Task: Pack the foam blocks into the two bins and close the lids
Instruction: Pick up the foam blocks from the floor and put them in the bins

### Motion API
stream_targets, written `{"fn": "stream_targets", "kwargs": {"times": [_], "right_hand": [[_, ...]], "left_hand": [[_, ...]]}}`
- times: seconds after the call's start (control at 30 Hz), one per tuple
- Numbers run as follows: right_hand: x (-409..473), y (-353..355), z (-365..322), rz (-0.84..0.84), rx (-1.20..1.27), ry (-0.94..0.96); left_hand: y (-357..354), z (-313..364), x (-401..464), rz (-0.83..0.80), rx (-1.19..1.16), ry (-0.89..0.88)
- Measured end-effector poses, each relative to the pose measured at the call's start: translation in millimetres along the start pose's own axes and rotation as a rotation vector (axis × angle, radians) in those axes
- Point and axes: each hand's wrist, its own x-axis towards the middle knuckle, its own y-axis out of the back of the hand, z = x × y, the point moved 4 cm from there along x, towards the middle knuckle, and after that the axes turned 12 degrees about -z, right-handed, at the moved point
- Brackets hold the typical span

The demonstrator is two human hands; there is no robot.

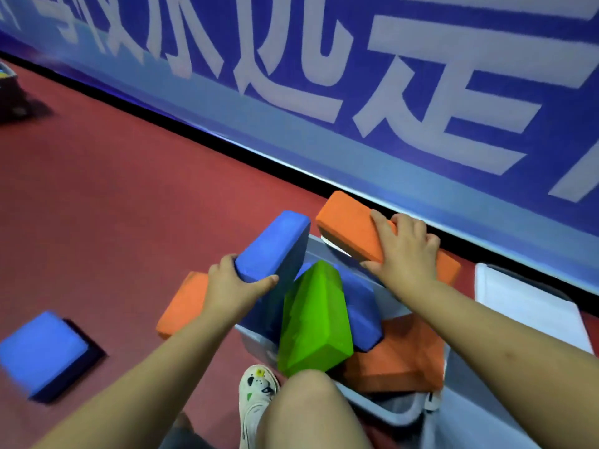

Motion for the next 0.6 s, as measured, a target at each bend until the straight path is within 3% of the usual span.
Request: {"fn": "stream_targets", "kwargs": {"times": [0.13, 0.3, 0.43, 0.6], "right_hand": [[-3.5, -26.4, 28.5, -0.113, 0.072, -0.159], [-8.5, -70.2, 17.4, -0.253, 0.145, -0.262], [-10.6, -96.7, -8.0, -0.300, 0.148, -0.172], [-9.7, -118.9, -36.5, -0.549, 0.283, -0.088]], "left_hand": [[-26.0, 8.0, 7.9, -0.046, 0.176, 0.005], [-44.0, 5.5, 23.8, -0.137, 0.298, 0.002], [-64.9, 1.4, 33.3, -0.228, 0.385, -0.029], [-90.4, -9.8, 34.0, -0.478, 0.405, -0.004]]}}
